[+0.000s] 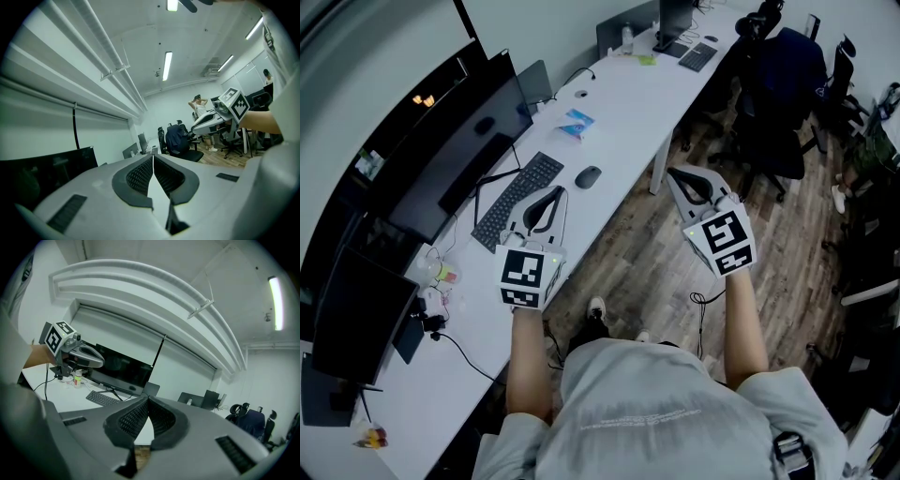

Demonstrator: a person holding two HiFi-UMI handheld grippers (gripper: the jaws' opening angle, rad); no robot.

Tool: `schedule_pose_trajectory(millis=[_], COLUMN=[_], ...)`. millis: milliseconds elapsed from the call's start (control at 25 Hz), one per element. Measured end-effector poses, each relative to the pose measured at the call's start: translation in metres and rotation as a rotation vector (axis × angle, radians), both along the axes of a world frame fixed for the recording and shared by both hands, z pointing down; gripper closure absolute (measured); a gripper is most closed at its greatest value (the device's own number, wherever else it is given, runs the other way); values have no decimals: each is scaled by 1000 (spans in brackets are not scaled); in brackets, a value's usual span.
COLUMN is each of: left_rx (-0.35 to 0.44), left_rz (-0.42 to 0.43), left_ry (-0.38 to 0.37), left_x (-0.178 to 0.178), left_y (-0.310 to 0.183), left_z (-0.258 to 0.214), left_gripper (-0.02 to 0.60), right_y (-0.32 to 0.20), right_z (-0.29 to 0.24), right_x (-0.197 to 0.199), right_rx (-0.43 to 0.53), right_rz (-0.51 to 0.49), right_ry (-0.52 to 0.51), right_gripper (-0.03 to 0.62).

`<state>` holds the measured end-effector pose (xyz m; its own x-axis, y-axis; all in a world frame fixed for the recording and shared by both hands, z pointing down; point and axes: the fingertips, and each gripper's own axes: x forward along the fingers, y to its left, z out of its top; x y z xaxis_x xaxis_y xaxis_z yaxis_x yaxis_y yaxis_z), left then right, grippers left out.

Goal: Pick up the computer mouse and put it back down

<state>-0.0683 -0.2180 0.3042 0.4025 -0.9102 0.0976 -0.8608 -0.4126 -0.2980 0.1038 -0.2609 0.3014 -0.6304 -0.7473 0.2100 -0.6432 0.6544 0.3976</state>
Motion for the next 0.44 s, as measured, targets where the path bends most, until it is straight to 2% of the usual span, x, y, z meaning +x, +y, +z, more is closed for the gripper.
schedule_pose_trajectory(millis=[440], left_rx=[-16], left_rz=[-11], left_ry=[10], left_x=[-8], left_y=[-2], left_z=[9], left_gripper=[565], right_y=[-3], right_z=[5], right_x=[-4], right_rx=[-6], right_rz=[0], right_ry=[6], right_gripper=[592])
